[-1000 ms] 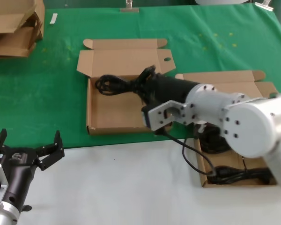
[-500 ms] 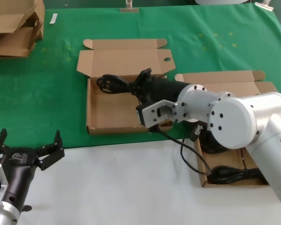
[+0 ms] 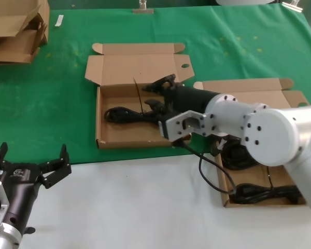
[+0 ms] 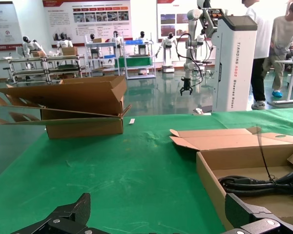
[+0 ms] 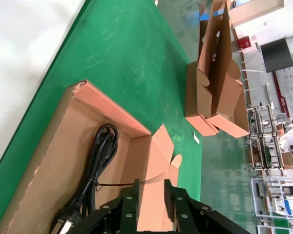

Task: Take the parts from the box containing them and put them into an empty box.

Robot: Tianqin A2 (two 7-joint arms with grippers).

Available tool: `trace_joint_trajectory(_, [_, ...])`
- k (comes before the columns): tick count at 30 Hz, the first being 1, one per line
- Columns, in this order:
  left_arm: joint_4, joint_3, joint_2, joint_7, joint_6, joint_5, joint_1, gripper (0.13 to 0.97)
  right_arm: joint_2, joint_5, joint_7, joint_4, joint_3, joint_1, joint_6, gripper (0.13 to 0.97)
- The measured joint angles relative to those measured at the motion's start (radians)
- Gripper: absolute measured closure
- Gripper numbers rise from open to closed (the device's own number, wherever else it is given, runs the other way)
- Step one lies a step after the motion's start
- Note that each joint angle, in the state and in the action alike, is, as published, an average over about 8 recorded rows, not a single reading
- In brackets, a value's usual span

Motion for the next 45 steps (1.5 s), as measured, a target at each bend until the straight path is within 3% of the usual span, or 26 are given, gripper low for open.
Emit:
trace_joint_trajectory(8, [0.0,0.0,0.0,0.0,0.0,0.0,0.0,0.132,0.093,0.047,0.019,0.108,0.049,-0.059,-0.01,0.794])
trace_joint_trajectory(22, [0.0,0.0,0.0,0.0,0.0,0.0,0.0,0.132,0.311,0.134,0.125,0.347,0.227,-0.261,-0.012,0.487])
trace_joint_trajectory(34, [0.0,0.0,0.0,0.0,0.0,0.0,0.0,0.132,0.316,0.171,0.143,0.364,0.25,-0.302,0.01,0.249])
trace_joint_trajectory(38, [0.0,0.0,0.0,0.0,0.0,0.0,0.0,0.132,0.305,0.206,0.15,0.366,0.262,-0.329,0.035,0.249])
trace_joint_trajectory(45, [0.0,0.0,0.0,0.0,0.0,0.0,0.0,0.132,0.284,0.279,0.167,0.37,0.286,-0.386,0.089,0.168])
